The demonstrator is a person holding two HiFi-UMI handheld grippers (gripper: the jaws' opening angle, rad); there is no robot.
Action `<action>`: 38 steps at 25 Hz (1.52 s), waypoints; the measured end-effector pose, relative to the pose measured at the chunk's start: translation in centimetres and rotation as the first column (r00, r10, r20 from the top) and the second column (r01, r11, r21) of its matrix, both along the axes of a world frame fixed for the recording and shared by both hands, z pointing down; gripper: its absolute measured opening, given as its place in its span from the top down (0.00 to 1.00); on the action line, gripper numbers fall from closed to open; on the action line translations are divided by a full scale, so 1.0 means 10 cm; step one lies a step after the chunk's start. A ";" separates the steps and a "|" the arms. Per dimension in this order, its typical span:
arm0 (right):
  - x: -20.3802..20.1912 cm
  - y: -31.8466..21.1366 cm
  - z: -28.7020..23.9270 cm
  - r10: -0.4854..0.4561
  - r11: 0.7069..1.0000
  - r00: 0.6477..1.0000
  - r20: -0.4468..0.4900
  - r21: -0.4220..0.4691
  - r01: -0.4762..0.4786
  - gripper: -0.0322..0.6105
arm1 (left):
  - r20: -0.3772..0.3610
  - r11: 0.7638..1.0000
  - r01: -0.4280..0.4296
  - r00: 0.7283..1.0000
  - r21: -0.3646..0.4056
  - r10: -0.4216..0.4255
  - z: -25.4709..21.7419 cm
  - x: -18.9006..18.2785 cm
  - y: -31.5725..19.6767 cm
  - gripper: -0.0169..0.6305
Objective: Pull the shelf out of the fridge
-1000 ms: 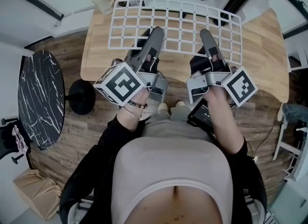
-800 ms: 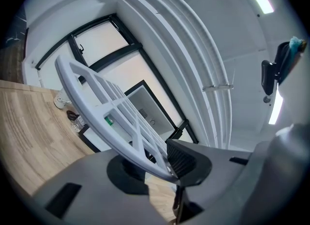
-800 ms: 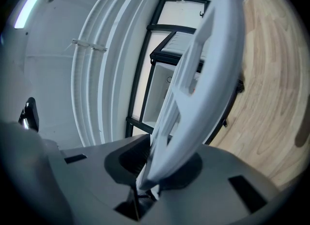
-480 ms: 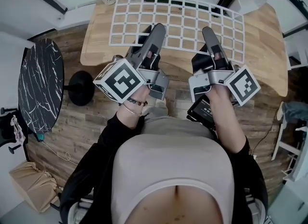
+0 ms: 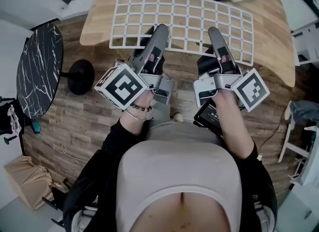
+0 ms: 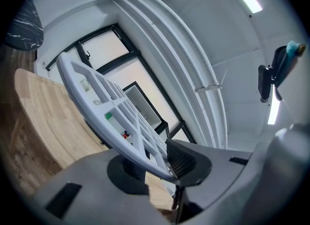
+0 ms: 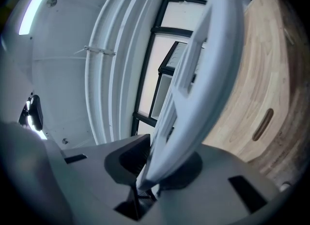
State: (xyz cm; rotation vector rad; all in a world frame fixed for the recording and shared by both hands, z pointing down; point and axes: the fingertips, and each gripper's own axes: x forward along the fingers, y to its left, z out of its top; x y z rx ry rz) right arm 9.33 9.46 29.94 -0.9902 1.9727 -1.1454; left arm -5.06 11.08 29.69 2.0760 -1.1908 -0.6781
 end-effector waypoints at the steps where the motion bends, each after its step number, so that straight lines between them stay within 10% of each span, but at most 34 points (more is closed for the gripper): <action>1: 0.03 0.09 -0.02 -0.004 1.000 1.000 -0.001 0.005 0.004 0.84 | 0.006 1.000 0.005 1.000 0.007 -0.005 -0.02 0.03 0.10 0.80; 38: -0.14 0.66 -0.03 0.056 0.998 0.998 -0.029 -0.006 -0.056 0.84 | -0.005 0.998 -0.066 0.998 -0.012 0.066 -0.02 -0.15 0.55 0.80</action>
